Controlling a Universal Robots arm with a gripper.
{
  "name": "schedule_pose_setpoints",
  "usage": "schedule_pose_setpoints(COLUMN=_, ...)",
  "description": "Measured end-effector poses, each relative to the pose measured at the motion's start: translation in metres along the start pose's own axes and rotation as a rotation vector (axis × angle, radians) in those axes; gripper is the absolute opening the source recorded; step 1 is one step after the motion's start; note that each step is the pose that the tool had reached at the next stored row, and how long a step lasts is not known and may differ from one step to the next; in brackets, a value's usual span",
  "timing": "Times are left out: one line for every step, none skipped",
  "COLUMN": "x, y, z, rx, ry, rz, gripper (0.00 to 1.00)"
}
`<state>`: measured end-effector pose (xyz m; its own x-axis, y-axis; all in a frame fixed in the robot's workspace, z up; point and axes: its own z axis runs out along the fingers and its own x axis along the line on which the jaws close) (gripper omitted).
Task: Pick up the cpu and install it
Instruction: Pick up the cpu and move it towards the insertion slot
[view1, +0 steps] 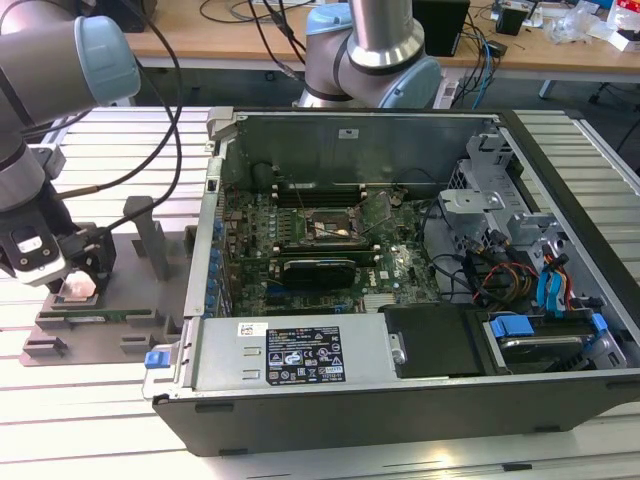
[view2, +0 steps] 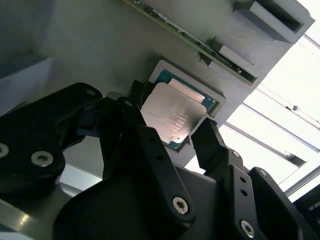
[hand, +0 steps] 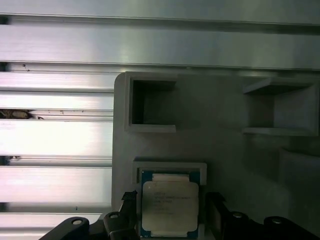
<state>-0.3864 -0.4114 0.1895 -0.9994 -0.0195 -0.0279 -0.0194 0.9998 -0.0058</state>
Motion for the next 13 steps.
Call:
schedule_pose_setpoints(x=0.0003, y=0.0, z=0.0003, rx=0.0, ry=-0.0001, rz=0.0, gripper=0.66)
schedule_pose_setpoints(x=0.0008, y=0.0001, z=0.0004, rx=0.0001, ry=0.0001, rz=0.0, gripper=0.66)
schedule_pose_setpoints(x=0.0015, y=0.0001, z=0.0007, rx=0.0001, ry=0.0001, rz=0.0, gripper=0.66)
schedule_pose_setpoints(x=0.0016, y=0.0001, z=0.0009, rx=0.0001, ry=0.0002, rz=0.0, gripper=0.66)
schedule_pose_setpoints(x=0.0016, y=0.0, z=0.001, rx=0.0002, ry=0.0002, rz=0.0, gripper=0.66)
schedule_pose_setpoints(x=0.0017, y=0.0, z=0.0012, rx=0.0002, ry=0.0003, rz=0.0, gripper=0.66)
schedule_pose_setpoints(x=0.0018, y=0.0001, z=0.0016, rx=0.0001, ry=0.0002, rz=0.0, gripper=0.66)
schedule_pose_setpoints(x=0.0018, y=0.0001, z=0.0019, rx=0.0001, ry=0.0003, rz=0.0, gripper=0.66)
schedule_pose_setpoints(x=0.0018, y=0.0001, z=0.0019, rx=0.0002, ry=0.0003, rz=0.0, gripper=0.66)
schedule_pose_setpoints(x=0.0018, y=0.0001, z=0.0019, rx=0.0002, ry=0.0003, rz=0.0, gripper=0.66)
schedule_pose_setpoints(x=0.0018, y=0.0001, z=0.002, rx=0.0001, ry=0.0002, rz=0.0, gripper=0.66)
schedule_pose_setpoints(x=0.0018, y=0.0001, z=0.0021, rx=0.0001, ry=0.0002, rz=0.0, gripper=0.65)
schedule_pose_setpoints(x=0.0018, y=0.0001, z=0.0021, rx=0.0002, ry=0.0003, rz=0.0, gripper=0.58)
